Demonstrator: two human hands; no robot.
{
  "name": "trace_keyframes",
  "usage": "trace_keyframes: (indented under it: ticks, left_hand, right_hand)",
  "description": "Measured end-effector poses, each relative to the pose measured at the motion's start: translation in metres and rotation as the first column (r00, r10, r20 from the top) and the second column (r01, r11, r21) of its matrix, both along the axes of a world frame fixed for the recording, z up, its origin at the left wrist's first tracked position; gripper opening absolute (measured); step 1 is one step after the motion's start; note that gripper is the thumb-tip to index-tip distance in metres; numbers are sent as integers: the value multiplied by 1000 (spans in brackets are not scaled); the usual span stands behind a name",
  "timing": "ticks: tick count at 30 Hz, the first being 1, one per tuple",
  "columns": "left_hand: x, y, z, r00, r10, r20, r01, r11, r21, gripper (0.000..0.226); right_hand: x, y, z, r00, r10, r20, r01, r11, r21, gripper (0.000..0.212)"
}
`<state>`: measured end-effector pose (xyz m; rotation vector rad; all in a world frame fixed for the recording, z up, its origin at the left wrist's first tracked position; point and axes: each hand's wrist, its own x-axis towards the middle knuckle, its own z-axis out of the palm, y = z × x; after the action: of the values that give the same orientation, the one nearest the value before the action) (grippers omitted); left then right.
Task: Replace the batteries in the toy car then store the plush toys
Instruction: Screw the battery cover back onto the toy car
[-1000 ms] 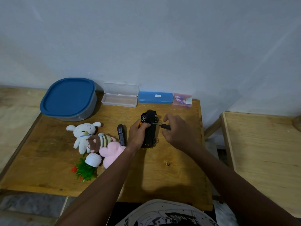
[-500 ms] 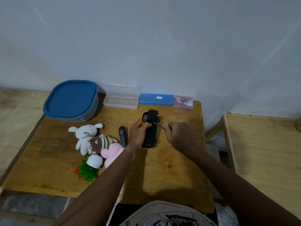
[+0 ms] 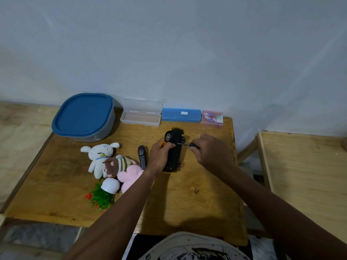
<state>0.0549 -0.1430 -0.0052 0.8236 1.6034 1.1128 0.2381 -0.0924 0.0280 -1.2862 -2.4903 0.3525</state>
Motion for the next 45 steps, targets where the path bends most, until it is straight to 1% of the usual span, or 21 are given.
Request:
trace_keyframes:
  ticks: [3,7,9,11,13,14,16,17,19,20,23,25,28,30,33,35,36,39,41,42,45]
  left_hand:
    - [1,1,3,999,-32,-16,32,999,23,14]
    - [2,5,6,999,-32,-17,33,999,40,14]
    - [2,6,8,998,-52,-30,53,998,36,15]
    - [2,7,8,998,-61,-34,62,998,29,16]
    - [2,6,8,998,-67,-23,67,997,23,18]
    - [1,6,7,997,-69,-19,69,997,20,20]
    - [1,5,7,997,-75,-12,75,997,14,21]
    - [1,4,8,997,-78,-7,78,997,12,22]
    - [2,3,8,997,-75,0,75,997,7,22]
    - [1,3,8,997,-71,3,71,997,4,22]
    - [1,2,9,998,-69,15,69,998,-1,22]
    - [3,2,10,998,-62,24,62,998,-1,21]
    - [2,4,13,999,-38,21,38,999,1,19]
    - [0,6,15,998,-64,-6,64,998,3,18]
    - [-1,6,15,995,-94,-11,94,996,-3,18]
    - [0,5,13,995,-99,-10,99,995,-8,19]
    - [0,5,12,994,-108,-10,108,994,-13,19]
    - [1,4,10,990,-138,0,138,990,-41,21]
    - [1,4,10,992,-126,14,127,991,-51,20]
    - [2,5,9,993,-119,17,120,991,-51,20]
    - [2,5,8,994,-108,24,110,993,-52,20]
  right_hand:
    - [-1,-1,-1,1000,4,-7,-4,1000,-22,30]
    - [-3,-3,-3,990,-55,-129,36,989,-142,38]
    - [-3,-4,-3,983,-74,-169,46,985,-164,38]
    - [-4,-2,-2,980,-83,-181,53,984,-168,32]
    - [-3,1,1,977,-64,-205,32,987,-157,20]
    - [-2,1,3,978,-37,-207,5,988,-152,21]
    - [0,3,6,983,23,-183,-50,989,-143,29]
    - [0,4,7,985,43,-168,-65,989,-131,29]
    - [1,5,9,989,51,-137,-65,993,-97,20]
    - [1,5,9,993,47,-104,-54,996,-65,17]
    - [3,6,10,997,69,18,-70,993,94,21]
    - [1,4,11,996,78,36,-82,990,115,25]
    - [-2,3,7,999,25,32,-25,1000,7,38]
    - [-3,2,2,1000,-21,-21,19,996,-88,43]
    - [-5,1,-4,978,-104,-180,50,958,-282,39]
    - [-6,1,-6,962,-154,-225,66,932,-356,39]
    - [-6,1,-5,961,-161,-223,71,928,-365,36]
    - [-2,4,1,964,-131,-233,41,934,-355,18]
    - [1,4,4,968,-64,-241,-14,950,-312,26]
    - [2,5,4,973,-39,-229,-25,962,-272,26]
    - [4,6,1,992,-25,-127,6,990,-141,17]
